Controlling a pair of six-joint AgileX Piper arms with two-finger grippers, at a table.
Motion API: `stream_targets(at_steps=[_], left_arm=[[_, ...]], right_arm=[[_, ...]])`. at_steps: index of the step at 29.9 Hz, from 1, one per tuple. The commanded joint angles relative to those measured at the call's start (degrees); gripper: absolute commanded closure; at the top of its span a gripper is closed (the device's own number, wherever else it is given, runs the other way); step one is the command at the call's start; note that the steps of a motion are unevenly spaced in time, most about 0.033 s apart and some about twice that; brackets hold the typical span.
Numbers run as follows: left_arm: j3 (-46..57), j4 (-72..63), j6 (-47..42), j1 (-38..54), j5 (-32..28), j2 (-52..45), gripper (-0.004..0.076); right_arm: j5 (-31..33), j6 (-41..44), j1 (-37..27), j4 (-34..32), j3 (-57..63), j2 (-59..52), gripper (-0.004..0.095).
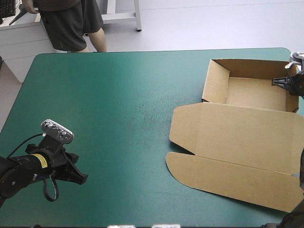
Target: Fold the box
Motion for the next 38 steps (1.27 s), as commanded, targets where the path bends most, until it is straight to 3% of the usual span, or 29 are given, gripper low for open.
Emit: stream_targets(at_steps=[1,8,11,13,19,22,25,28,30,35,36,38], left_arm=[[-1.4,0.0,-0.1,-0.1,-2.9,-0.4,0.0732],[3.9,0.0,0.0,-0.1,-4.7,-0.4,0.0732],[7.3,-0.5,0.0,-0.1,-6.3,-0.4,0.0732],[9.2,-0.5,0.0,-0.1,-7.1,-0.4,0.0732],[10.5,-0.5,-0.4,-0.1,-8.1,-0.4,0.0732],[10.5,-0.6,-0.4,-0.1,-9.0,-0.4,0.0732],[10.5,-0.7,-0.1,-0.1,-9.1,-0.4,0.0732],[10.5,-0.9,-0.1,-0.1,-9.1,-0.4,0.0732],[10.5,-1.0,-0.1,-0.1,-9.5,-0.4,0.0732],[10.5,-1.0,-0.1,-0.1,-12.2,-0.4,0.0732],[10.5,-1.0,-0.1,-0.1,-12.9,-0.4,0.0732],[10.5,-1.0,-0.1,-0.1,-14.0,-0.4,0.0732]], right_arm=[[-2.7,-0.9,-2.2,2.1,-2.0,-1.8,0.0927],[-2.7,-2.0,-2.4,2.7,-2.0,-0.9,0.0923],[-2.7,-2.7,-2.4,2.7,-2.0,-0.9,0.0863],[-2.5,-3.0,-2.4,2.7,-2.0,-0.9,0.0745],[-2.4,-3.0,-2.4,2.2,-2.0,-1.7,0.0188],[-2.3,-3.0,-2.4,2.1,-2.0,-3.1,0.0086],[-2.2,-3.2,-2.4,2.1,-2.0,-5.4,0.0123],[-1.0,-3.3,-2.4,3.3,-2.0,-8.1,0.0242],[0.4,-3.7,-2.4,5.3,-2.0,-10.0,0.0376],[4.7,-10.6,-2.3,13.5,-2.0,-15.2,0.0872],[5.3,-12.2,-2.3,15.4,-2.0,-15.9,0.0921],[7.0,-14.4,-2.2,19.8,-2.0,-17.6,0.0905]])
